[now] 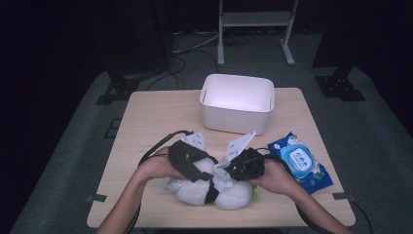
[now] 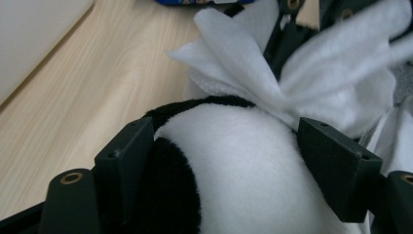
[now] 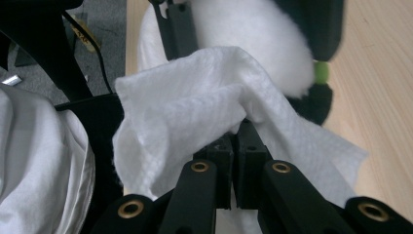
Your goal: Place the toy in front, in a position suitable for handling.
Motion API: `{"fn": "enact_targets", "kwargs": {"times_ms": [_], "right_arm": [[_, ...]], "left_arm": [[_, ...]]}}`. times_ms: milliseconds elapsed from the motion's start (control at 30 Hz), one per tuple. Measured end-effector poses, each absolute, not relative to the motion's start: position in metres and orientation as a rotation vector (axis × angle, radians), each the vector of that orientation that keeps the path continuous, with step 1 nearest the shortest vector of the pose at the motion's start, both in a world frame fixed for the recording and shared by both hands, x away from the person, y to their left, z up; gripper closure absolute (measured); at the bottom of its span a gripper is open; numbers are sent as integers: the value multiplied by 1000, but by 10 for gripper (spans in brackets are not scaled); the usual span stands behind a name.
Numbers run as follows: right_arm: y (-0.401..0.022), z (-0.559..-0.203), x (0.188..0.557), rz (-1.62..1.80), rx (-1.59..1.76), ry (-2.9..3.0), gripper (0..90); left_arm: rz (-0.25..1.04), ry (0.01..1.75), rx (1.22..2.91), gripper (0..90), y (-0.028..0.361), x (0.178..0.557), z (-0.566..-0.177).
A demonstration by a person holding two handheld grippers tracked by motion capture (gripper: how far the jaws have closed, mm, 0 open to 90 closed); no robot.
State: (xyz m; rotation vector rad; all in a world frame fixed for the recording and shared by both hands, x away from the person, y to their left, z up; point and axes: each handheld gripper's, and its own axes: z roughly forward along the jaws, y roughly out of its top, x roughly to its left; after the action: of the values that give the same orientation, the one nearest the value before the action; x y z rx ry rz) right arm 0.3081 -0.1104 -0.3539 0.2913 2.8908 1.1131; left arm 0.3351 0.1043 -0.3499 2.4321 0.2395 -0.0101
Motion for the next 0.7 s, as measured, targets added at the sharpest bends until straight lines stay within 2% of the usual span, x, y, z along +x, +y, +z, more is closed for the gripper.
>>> {"fn": "enact_targets", "kwargs": {"times_ms": [433,700], "right_arm": [[-141,-345,310,1139,377,2820,868],[-174,-364,310,1126,504,2826,868]], "left_arm": [[4,259,2366,264,131,328,-362],[-2,287,2348,263,139,327,-364]]}}
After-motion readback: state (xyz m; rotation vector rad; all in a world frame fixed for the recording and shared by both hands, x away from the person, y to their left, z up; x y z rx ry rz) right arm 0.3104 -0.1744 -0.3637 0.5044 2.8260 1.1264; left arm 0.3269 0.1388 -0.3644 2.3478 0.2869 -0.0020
